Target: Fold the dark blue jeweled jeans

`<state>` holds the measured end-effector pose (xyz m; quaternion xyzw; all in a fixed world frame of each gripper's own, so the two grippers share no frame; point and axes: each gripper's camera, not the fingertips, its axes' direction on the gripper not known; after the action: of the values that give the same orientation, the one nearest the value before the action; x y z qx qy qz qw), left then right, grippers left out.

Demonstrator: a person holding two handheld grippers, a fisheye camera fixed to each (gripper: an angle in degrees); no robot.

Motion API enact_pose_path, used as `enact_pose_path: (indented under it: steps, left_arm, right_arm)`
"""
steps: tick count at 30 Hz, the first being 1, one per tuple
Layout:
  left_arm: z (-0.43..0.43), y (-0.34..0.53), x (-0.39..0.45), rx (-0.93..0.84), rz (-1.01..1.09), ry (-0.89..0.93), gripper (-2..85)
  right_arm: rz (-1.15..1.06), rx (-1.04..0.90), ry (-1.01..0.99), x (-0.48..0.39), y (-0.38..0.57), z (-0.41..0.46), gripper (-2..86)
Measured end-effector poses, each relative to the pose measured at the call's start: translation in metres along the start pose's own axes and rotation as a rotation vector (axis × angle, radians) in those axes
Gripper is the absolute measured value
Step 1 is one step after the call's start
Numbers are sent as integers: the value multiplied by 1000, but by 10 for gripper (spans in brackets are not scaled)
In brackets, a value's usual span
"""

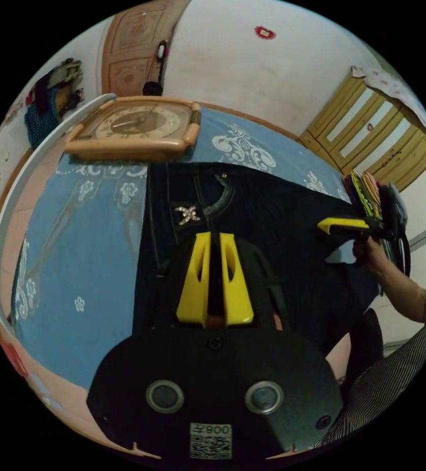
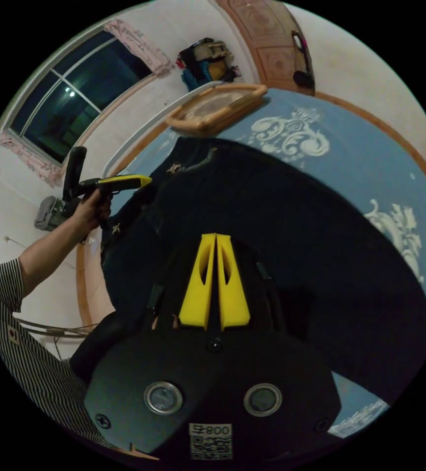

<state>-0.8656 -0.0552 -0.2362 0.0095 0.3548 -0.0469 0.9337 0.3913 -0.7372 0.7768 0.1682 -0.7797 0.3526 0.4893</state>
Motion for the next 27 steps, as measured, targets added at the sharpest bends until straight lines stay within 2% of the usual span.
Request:
enact_pose_path:
  steps: [4, 7, 14, 20, 27]
  left_arm:
    - [11, -42, 26, -74, 67, -39, 77]
    - [17, -70, 48, -102, 138, -99, 87]
    - [35, -122, 98, -201, 311, -249, 112]
    - [58, -142, 118, -325, 358, -358, 122]
    - [69, -149, 126, -383, 369, -192, 124]
  right_arm:
    - [24, -28, 111, 26, -37, -19, 72]
    - [-5, -76, 204, 32, -60, -24, 78]
    - [-102, -158, 264, 21, -97, -12, 84]
    - [-187, -275, 336, -1, -114, 18, 93]
    - [-232, -352, 322, -23, -116, 45, 98]
